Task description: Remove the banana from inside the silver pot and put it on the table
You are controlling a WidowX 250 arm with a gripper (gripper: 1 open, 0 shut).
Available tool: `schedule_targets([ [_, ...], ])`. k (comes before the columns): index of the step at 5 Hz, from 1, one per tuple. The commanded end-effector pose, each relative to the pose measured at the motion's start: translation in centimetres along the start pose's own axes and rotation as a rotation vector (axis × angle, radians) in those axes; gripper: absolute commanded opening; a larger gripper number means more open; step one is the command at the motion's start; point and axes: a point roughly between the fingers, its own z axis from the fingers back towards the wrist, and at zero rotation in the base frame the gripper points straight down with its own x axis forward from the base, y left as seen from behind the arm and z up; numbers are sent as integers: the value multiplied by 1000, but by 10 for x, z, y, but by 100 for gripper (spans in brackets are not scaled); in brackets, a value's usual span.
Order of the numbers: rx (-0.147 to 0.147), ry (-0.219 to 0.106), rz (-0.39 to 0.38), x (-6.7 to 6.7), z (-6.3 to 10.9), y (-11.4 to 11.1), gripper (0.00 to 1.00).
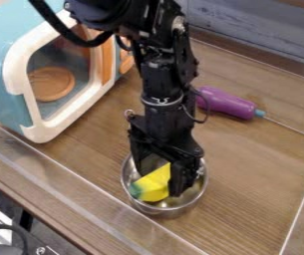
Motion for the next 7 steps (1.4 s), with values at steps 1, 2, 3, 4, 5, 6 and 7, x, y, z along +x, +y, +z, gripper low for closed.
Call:
schedule_targets([
  [1, 10, -60, -14, 7, 7, 2, 100],
  [2, 15, -60, -27, 6, 0, 3, 100],
  [3, 18, -60, -33, 6, -5, 3, 100],
  [4, 20, -60, -37, 7, -7, 3, 0],
  [5, 19, -58, -37, 4, -5, 2, 0],
  [6, 19, -57, -36, 2, -2, 1, 0],
  [7, 21, -57, -36, 1, 0, 1, 0],
])
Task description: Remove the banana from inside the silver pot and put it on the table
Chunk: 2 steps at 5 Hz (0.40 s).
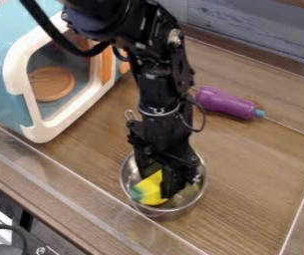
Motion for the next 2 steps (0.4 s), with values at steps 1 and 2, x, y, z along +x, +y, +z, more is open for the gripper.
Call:
schedule_targets([
  [1, 10, -33, -14, 2, 9, -2, 0],
  [2, 12, -33, -14, 2, 10, -3, 0],
])
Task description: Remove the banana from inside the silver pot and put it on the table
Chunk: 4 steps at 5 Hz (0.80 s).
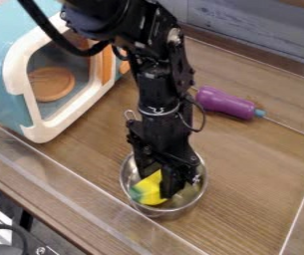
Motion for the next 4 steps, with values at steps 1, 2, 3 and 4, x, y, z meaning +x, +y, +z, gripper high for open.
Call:
schedule_targets([
  [1, 10, -39, -16, 3, 10, -3, 0],
  [2, 12, -39, -17, 3, 11, -3, 0],
  [3, 13, -40, -18, 3, 11, -4, 0],
  [4, 15, -41, -18, 3, 11, -4, 0],
])
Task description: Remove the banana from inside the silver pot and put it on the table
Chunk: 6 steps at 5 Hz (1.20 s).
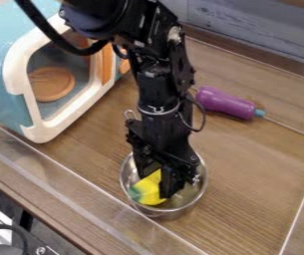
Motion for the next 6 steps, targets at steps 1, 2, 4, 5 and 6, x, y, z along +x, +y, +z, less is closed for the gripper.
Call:
schedule_targets([
  [1, 11, -44, -15, 4, 10, -3, 0],
  [2, 13, -45, -12, 4, 9, -3, 0],
  [4, 17, -48, -7, 4, 8, -3, 0],
  [5, 19, -49, -6, 4, 8, -3, 0],
  [6, 21, -50, -4, 4, 7, -3, 0],
])
